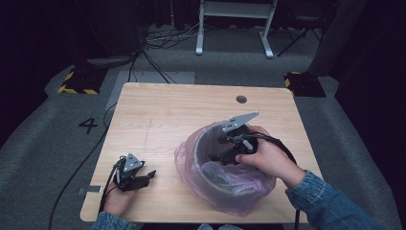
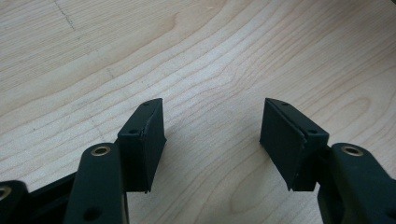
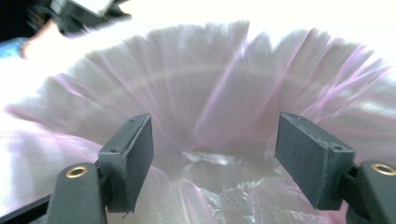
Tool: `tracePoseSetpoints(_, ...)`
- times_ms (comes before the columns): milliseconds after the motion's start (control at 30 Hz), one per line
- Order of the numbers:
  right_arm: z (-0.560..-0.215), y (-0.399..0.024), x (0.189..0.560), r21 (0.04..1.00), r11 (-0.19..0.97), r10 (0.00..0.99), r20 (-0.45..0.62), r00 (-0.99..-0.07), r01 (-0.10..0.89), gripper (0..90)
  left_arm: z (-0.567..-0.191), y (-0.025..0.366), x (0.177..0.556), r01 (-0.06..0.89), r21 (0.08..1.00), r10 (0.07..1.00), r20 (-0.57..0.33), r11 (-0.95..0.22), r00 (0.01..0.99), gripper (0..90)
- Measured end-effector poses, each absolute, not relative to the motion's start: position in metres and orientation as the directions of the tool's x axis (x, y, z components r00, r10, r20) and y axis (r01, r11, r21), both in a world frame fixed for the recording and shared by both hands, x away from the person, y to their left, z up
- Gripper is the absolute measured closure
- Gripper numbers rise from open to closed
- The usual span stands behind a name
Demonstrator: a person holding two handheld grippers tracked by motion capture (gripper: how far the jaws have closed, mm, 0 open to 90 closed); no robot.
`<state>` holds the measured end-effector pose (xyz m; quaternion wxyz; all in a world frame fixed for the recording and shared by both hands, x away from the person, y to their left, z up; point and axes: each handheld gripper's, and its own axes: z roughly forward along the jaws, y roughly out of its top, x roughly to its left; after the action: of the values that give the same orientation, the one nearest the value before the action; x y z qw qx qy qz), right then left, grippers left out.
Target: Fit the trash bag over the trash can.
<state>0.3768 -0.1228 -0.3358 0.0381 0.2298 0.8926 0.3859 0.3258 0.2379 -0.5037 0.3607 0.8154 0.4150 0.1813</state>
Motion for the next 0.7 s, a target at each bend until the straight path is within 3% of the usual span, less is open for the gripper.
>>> tracePoseSetpoints(233, -0.308, -0.133, 0.362, 0.776, 0.553, 0.373, 0.095, -0.923, 0.303, 30.4, -0.504, 0.237, 0.326, 0.547, 0.740, 0.810, -0.006, -0.391, 0.587, 39.3)
tracePoseSetpoints(367, -0.297, -0.128, 0.344, 0.801, 0.563, 0.267, 0.057, -0.962, 0.204, 29.1, -0.504, 0.237, 0.326, 0.548, 0.741, 0.811, -0.007, -0.389, 0.585, 39.2)
tracePoseSetpoints(533, -0.307, -0.116, 0.333, 0.750, 0.646, 0.179, 0.037, -0.983, 0.146, 30.3, -0.504, 0.236, 0.326, 0.548, 0.742, 0.812, -0.008, -0.386, 0.584, 39.1)
tracePoseSetpoints(700, -0.318, -0.108, 0.334, 0.655, 0.745, 0.124, 0.050, -0.991, 0.126, 65.5, -0.504, 0.236, 0.326, 0.550, 0.739, 0.812, -0.007, -0.389, 0.584, 39.0)
